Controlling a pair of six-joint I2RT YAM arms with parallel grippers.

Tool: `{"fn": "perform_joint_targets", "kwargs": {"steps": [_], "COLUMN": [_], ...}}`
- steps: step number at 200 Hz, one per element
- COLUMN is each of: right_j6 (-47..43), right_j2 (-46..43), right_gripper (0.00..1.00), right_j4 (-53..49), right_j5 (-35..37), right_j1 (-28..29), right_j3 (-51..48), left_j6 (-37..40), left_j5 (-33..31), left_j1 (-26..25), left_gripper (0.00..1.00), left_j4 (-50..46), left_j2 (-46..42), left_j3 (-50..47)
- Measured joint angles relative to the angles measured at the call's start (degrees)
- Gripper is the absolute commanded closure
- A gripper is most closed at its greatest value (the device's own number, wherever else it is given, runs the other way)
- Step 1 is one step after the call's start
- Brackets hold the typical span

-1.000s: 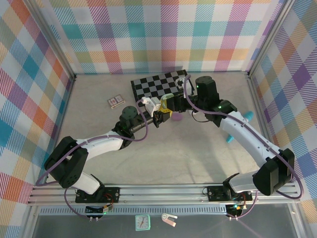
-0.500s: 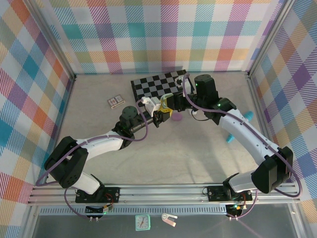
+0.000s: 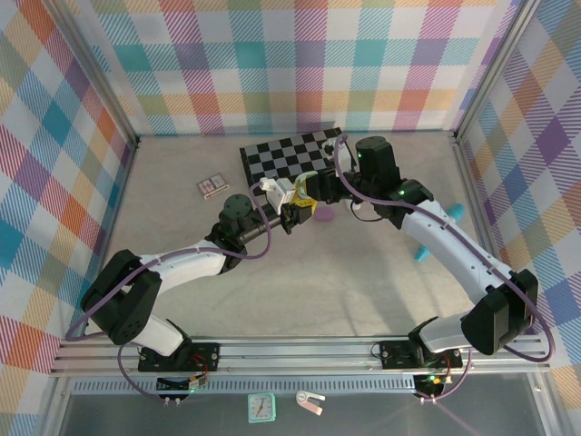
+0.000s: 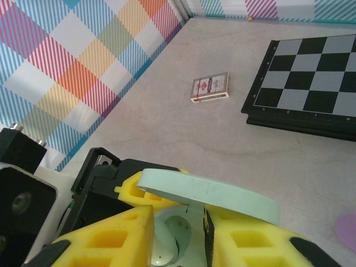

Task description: Insert wireless bluetooth earbuds into charging case

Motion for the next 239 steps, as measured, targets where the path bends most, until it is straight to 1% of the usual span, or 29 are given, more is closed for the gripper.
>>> {"fn": "perform_joint_targets", "kwargs": {"steps": [92,126,142,168,188,209,239], "right_j6": [-0.1,-0.3,-0.4,-0.4,-0.1,0.2,1.1], "right_j2": [-2.4,-6.3,-8.7,-11.4,-11.5,-9.4,-4.8], "right_gripper": [0.64,0.61,0.57,0.52,0.47,0.39,0.35], "right_j4": [0.3,1.2,1.6,2.7,2.8,1.1,-1.6], "right_j5": [-1.7,-3.0,-2.7,0.3,3.8,6.9,9.6], "right_j1": [0.0,0.0,0.0,0.0,0.0,0.0,0.0], "right_j3": [-0.7,-4.3,-5.8,-6.1,-5.6,-2.9,1.6], "left_j6": [0.4,1.7,2.8,5.6,8.3,10.9,13.7], "left_j5": [0.4,0.4,0.4,1.4,1.9,2.8,3.9], "left_j1": [0.0,0.0,0.0,0.0,0.0,0.0,0.0], "left_gripper": [0.69,0.69,0.69,0.69,0.69,0.69,0.69], "left_j4": [1.6,1.6,1.6,1.0,-0.9,-3.0,-4.6], "left_j2": [0.0,0.0,0.0,-0.2,-1.2,-3.1,-5.1], "left_j3": [0.5,0.5,0.5,0.5,0.0,-0.6,-1.0]}}
